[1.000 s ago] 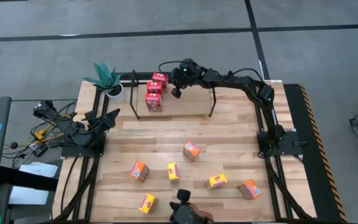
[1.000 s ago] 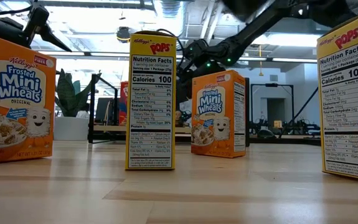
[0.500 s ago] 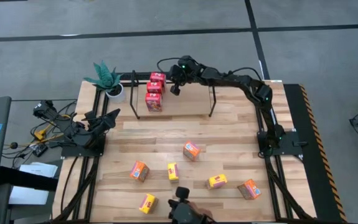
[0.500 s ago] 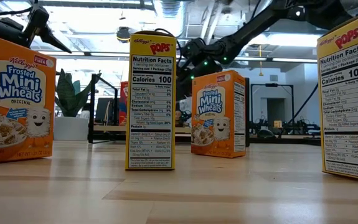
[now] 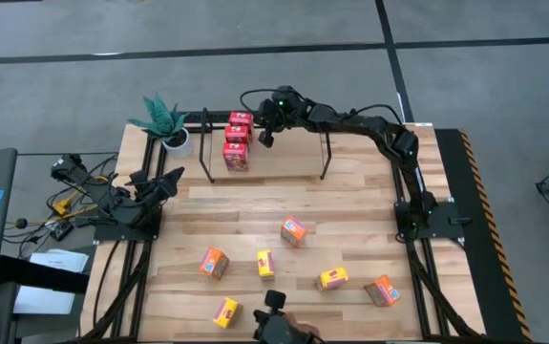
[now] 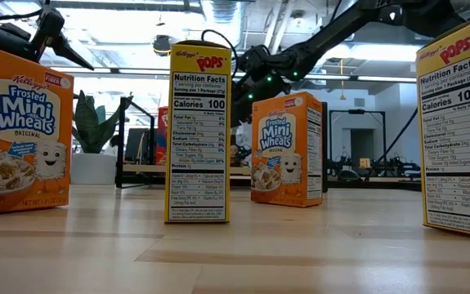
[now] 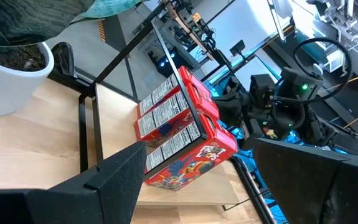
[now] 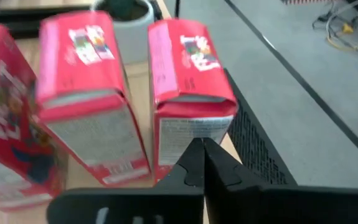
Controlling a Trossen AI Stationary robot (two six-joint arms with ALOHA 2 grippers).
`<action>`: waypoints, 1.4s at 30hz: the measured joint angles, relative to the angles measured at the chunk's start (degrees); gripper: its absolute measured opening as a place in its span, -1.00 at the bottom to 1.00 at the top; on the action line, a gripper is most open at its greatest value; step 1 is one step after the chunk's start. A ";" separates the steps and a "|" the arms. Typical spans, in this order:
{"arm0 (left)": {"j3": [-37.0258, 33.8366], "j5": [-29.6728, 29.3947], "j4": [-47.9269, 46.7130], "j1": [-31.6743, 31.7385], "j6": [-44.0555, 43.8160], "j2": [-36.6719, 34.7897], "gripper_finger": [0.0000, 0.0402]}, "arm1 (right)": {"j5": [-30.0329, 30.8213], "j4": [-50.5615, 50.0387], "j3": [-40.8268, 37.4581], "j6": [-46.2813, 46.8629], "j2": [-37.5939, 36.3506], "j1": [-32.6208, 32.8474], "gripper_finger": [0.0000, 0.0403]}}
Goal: Stack cereal on shelf
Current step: Put the red cereal box on the shelf aligned with the other red cereal boxes, then put the top orange cereal box on the shelf
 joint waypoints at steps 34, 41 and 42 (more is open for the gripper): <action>0.00 0.00 -0.27 0.00 -2.15 -0.02 0.42 | -1.12 6.04 0.00 -4.07 -0.02 -0.13 -0.95; 0.00 0.03 -0.25 0.00 -2.21 -0.02 0.42 | 0.75 1.18 -0.04 -4.07 -4.46 -0.15 -0.77; 0.00 0.21 -0.27 0.00 -2.26 -0.01 0.42 | 0.83 -0.63 -0.04 -4.07 -6.16 -0.15 -0.74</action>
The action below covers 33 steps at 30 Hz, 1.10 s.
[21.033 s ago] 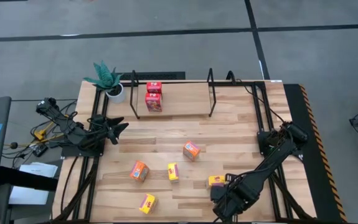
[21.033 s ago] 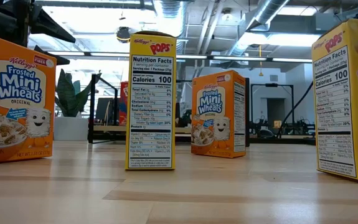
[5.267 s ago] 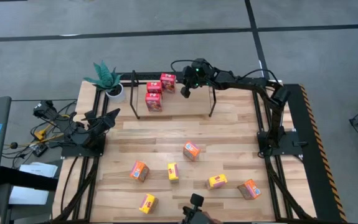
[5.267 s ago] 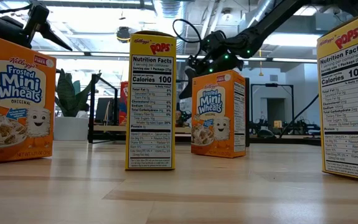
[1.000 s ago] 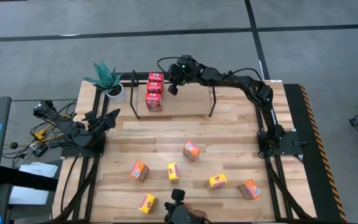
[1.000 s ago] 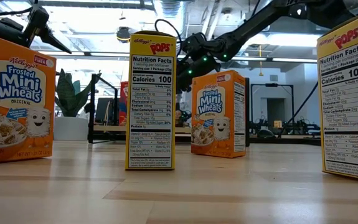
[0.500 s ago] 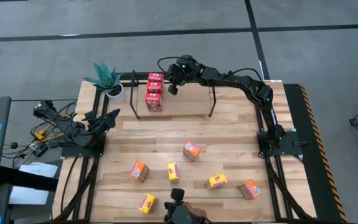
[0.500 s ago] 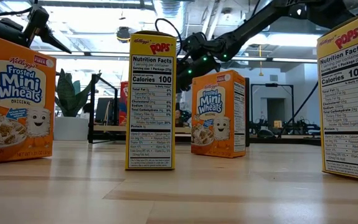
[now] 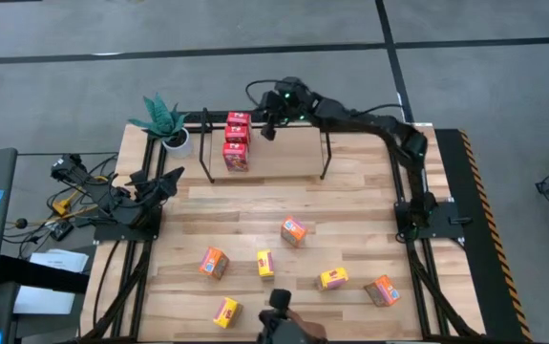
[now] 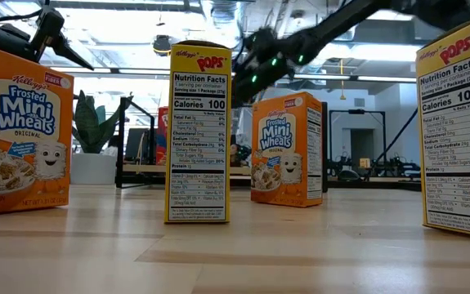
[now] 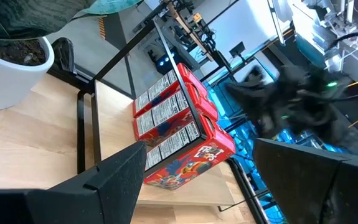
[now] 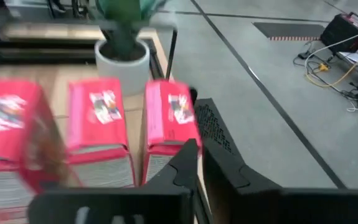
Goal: Stack cereal on shelf
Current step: Put the top orange cereal box on the shelf
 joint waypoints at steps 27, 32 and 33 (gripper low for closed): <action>0.00 14.82 -2.76 0.00 8.78 0.00 0.42 | 12.79 -60.43 -0.02 28.20 -24.34 27.70 0.14; 0.00 19.81 -4.68 0.00 8.97 0.01 0.42 | 14.43 -61.76 0.02 35.39 -19.28 34.28 0.15; 0.00 20.37 -5.20 0.00 8.81 0.00 0.42 | 14.43 -62.06 0.00 37.26 -18.44 35.02 0.17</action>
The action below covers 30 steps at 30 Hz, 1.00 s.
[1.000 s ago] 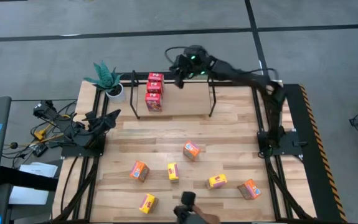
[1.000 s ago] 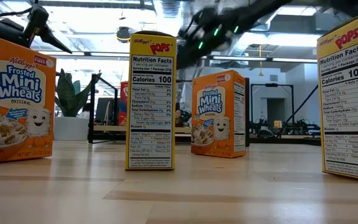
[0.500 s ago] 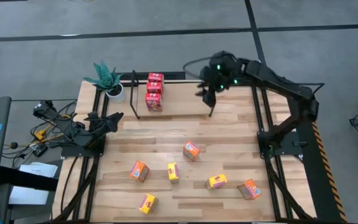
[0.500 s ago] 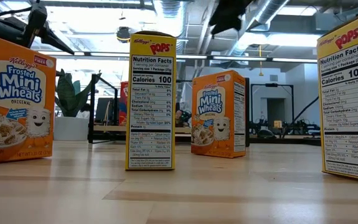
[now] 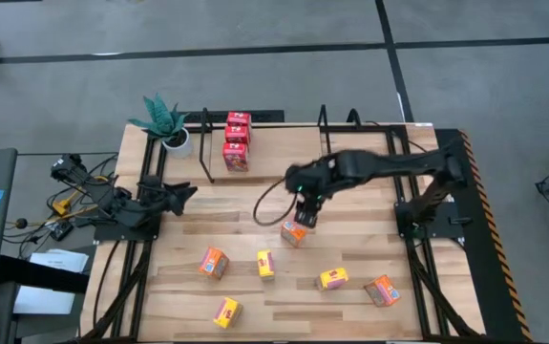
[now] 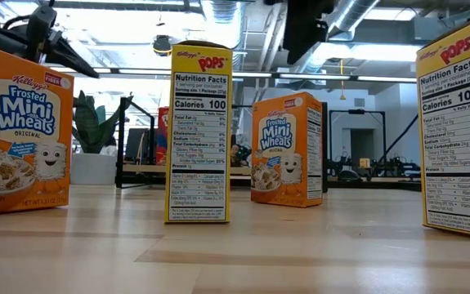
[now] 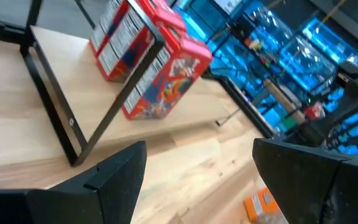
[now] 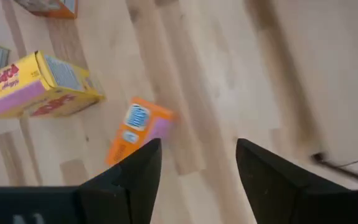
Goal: Stack cereal on shelf
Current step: Put the top orange cereal box on the shelf
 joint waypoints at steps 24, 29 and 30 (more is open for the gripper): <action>0.00 8.27 -6.50 -0.02 -0.70 -0.01 0.42 | 0.36 2.75 0.37 11.33 12.48 5.75 0.52; 0.00 9.19 -6.44 -0.02 -0.70 -0.01 0.42 | 1.30 2.60 0.26 11.31 12.88 5.75 0.52; 0.00 9.19 -6.46 -0.02 -0.70 -0.01 0.42 | 1.60 2.62 0.26 11.32 13.01 5.75 0.52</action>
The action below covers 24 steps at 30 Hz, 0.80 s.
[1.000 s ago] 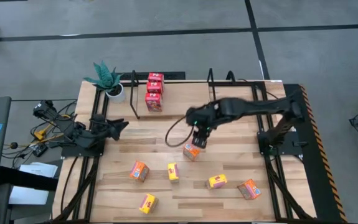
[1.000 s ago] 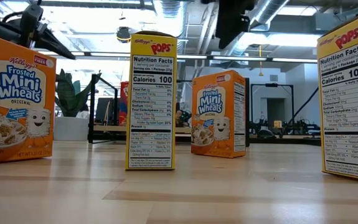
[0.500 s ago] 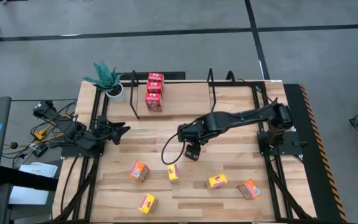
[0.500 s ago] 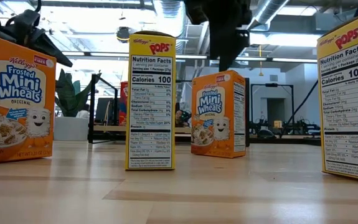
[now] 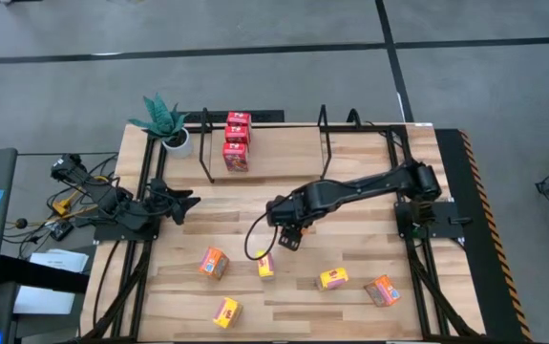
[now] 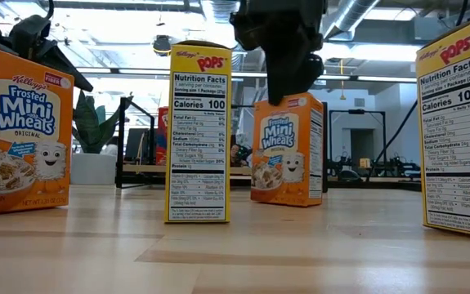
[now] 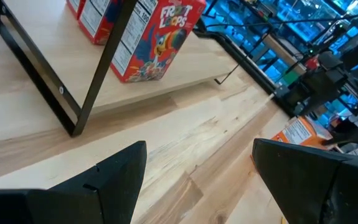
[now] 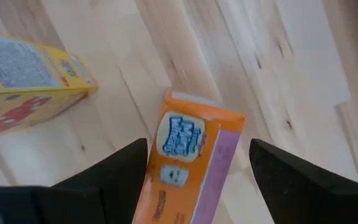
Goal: Stack cereal on shelf
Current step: Put the top orange cereal box on the shelf
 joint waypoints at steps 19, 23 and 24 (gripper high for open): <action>0.00 -0.02 -2.27 0.00 -0.85 0.00 0.42 | 0.47 -1.55 0.00 2.28 -0.01 -0.15 0.52; 0.00 0.02 -2.27 0.00 -1.34 0.00 0.42 | 0.39 -2.02 0.04 2.95 -0.01 -0.22 0.52; 0.00 0.02 -2.26 0.00 -1.50 0.00 0.42 | 0.39 -2.77 0.37 3.17 -0.01 -0.22 0.52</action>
